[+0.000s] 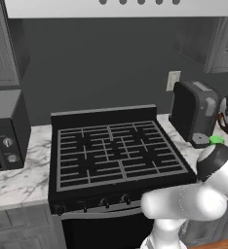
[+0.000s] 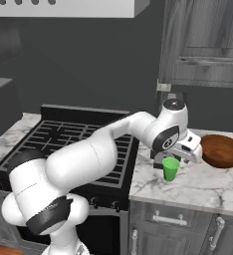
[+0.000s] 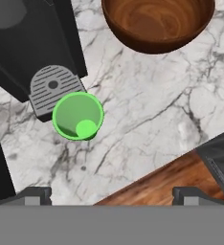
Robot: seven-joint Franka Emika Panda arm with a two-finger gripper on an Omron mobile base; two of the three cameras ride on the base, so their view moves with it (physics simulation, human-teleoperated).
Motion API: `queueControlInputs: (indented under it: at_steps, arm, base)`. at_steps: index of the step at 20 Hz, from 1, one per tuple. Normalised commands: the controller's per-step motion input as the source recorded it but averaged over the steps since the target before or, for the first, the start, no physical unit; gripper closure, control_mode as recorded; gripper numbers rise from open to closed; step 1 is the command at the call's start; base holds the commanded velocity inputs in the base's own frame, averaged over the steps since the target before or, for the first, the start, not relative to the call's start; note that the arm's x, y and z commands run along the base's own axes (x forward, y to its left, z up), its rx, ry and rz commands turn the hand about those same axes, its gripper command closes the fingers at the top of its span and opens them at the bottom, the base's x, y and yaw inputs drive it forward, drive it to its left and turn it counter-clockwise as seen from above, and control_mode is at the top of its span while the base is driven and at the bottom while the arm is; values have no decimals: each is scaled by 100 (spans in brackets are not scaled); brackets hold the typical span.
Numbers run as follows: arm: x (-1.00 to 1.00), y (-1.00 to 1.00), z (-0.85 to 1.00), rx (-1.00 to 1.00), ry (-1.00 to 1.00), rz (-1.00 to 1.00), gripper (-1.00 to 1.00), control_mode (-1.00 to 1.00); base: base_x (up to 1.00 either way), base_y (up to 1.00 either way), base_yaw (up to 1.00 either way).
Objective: Pick the cup and bowl from the counter and place them on the counter next to the sink.
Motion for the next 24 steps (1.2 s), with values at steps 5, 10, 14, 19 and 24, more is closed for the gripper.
queueControlInputs:
  at_steps: [5, 10, 14, 19, 24]
  arm:
    - [0, 0, -7, 2, 0, 0, -100, -100]
    - [0, 0, -4, 1, 0, 1, -100, -100]
    - [10, 0, -4, 0, 0, 0, -100, -100]
    - [24, 3, -5, 0, 0, 0, -100, -100]
    - [25, 3, -14, 0, 0, 0, -100, -100]
  base:
    - [0, 0, 0]
    - [0, 0, 0]
    - [0, 0, 0]
    - [0, 0, 0]
    - [0, 0, 0]
